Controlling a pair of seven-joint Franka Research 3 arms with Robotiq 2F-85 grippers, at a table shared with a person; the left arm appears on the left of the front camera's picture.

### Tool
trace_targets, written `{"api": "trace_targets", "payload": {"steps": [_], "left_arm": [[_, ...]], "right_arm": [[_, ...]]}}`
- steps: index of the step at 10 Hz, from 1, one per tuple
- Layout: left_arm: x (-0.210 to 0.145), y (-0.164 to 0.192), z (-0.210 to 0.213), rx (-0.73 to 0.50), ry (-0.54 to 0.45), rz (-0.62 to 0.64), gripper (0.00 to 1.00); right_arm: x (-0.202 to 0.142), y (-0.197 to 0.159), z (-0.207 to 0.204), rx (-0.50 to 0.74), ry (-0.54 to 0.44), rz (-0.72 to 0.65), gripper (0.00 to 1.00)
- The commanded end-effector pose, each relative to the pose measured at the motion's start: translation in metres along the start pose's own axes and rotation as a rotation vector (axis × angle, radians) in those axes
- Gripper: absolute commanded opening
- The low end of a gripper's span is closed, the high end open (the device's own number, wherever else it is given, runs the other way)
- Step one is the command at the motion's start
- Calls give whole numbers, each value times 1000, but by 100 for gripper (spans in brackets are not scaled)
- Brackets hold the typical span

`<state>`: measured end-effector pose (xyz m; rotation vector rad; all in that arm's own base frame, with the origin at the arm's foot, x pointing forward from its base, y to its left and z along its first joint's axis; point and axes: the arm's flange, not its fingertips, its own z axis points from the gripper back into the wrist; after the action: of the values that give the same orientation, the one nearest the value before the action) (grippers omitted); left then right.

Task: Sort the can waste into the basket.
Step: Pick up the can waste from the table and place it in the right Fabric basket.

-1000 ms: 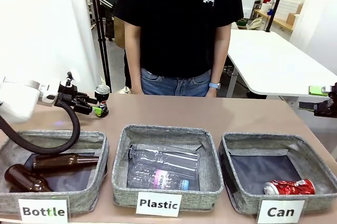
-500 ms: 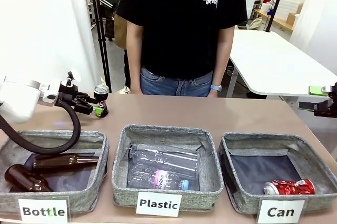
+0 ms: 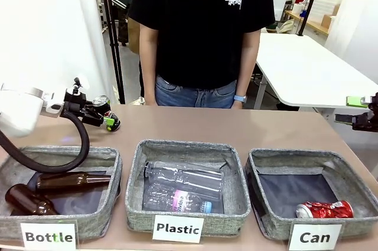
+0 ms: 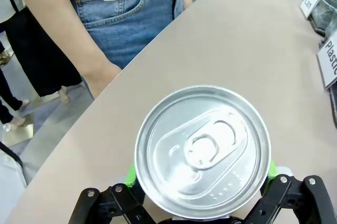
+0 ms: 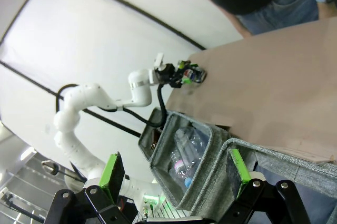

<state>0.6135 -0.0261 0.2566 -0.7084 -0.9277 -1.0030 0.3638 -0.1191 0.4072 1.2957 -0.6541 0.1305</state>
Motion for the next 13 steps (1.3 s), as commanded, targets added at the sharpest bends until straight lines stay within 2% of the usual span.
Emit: {"api": "trace_targets", "payload": {"steps": [1, 11, 12, 13], "left_arm": [[-3, -9, -3, 26, -36, -10, 100], [3, -7, -19, 61, -111, 48, 100], [4, -6, -19, 72, -124, 46, 89], [5, -6, -18, 74, -118, 42, 40]], "right_arm": [[2, 1, 2, 7, 5, 16, 100], [2, 1, 2, 7, 5, 16, 100], [2, 1, 2, 7, 5, 16, 100], [2, 1, 2, 7, 5, 16, 100]]}}
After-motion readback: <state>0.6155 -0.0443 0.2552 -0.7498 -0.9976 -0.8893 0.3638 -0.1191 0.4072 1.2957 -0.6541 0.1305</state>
